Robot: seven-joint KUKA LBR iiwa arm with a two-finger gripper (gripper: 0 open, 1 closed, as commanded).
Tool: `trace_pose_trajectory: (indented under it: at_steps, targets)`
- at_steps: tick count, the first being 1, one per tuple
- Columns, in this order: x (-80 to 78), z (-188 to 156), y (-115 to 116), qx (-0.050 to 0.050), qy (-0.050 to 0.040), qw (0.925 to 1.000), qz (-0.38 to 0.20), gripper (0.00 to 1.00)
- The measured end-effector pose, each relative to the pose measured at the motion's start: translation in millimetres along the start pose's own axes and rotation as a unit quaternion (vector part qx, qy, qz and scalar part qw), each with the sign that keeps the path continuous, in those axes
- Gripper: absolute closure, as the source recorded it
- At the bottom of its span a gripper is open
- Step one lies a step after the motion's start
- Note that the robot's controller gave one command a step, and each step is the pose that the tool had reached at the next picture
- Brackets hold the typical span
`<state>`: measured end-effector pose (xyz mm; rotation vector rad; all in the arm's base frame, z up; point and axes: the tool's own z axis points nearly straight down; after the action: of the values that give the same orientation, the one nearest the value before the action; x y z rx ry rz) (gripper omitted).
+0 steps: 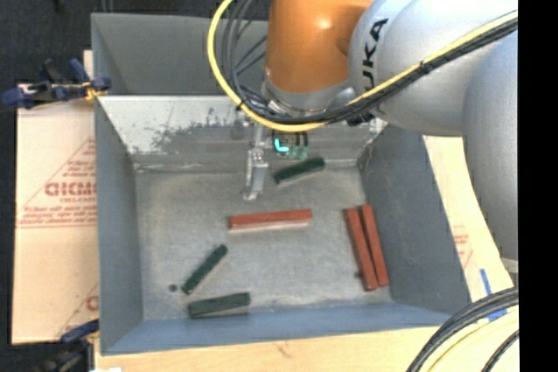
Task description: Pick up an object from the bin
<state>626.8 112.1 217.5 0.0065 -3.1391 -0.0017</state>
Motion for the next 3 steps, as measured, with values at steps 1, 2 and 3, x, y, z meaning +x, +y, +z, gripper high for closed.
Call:
trace_pose_trajectory:
  at_steps: [1, 2, 3]
  targets:
    - [-1.6, -4.1, -0.4, 0.000, -0.0037, 1.0000, 0.001, 0.00]
    - [17.7, 40.0, -41.4, 0.000, -0.0064, 0.9996, -0.027, 0.00]
    - [31.7, 81.4, -51.1, 0.003, -0.0025, 0.9941, -0.108, 0.00]
